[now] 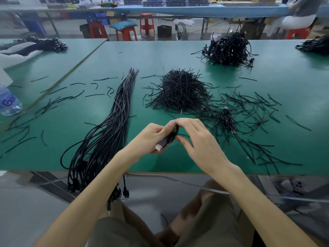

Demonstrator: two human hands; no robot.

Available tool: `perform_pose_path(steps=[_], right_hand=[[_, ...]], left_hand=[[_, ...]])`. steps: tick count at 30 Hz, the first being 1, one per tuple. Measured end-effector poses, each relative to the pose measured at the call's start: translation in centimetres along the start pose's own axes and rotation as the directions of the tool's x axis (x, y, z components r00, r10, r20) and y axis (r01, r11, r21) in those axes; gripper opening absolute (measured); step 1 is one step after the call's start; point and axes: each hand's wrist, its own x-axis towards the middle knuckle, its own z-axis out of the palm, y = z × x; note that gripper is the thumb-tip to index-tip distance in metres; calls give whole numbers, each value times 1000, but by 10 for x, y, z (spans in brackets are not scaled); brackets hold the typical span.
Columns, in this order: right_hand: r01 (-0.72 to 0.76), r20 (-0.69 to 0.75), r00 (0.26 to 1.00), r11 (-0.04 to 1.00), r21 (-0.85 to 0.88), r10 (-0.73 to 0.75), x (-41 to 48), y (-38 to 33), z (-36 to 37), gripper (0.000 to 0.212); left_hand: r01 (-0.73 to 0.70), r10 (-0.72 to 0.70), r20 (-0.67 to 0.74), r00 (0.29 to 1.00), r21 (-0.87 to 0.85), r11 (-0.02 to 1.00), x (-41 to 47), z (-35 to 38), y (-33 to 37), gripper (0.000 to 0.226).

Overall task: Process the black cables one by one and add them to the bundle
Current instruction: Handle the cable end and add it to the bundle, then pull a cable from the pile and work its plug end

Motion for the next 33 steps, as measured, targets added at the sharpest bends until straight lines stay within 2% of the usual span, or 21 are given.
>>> perform_pose_path(steps=[2,5,7,8,10,12,15,19,23,30,33], right_hand=[[14,-26,1000,1000,-15,-14,-1,4,-3,26],[-37,-147,989,998,-56,28,2,12,-12,20],[-152,-261,957,986,-75,127,8,21,-21,18],[-231,-304,932,970,-74,199,13,28,-27,18],[-386,-353,874,919,-85,334,22,49,-37,21],[-528,-342,818,839,-127,463,29,75,-43,24],[-694,-264,712,708,-131,650,28,105,-40,23],[-771,-230,634,626,-114,738,13,121,-25,33],[-782,-263,616,615,-95,743,5,129,-21,39],[-788,-290,608,605,-111,739,10,141,-19,44],[-781,-284,618,612,-120,733,12,141,-18,44]], left_hand=[[6,-5,-13,1000,35,999,2,-1,0,65],[-13,27,-151,988,93,996,6,-13,-3,57],[34,67,-325,943,297,954,10,-26,-10,44],[122,92,-419,903,457,881,11,-34,-15,35],[351,132,-536,834,698,624,11,-48,-27,24],[476,79,-560,824,762,440,9,-57,-36,30],[513,42,-554,832,795,323,9,-57,-47,36],[520,97,-598,796,757,397,9,-57,-52,32],[552,117,-619,777,759,346,4,-70,-54,24],[506,146,-656,740,687,522,2,-80,-54,15],[456,216,-665,715,678,577,1,-77,-50,12]])
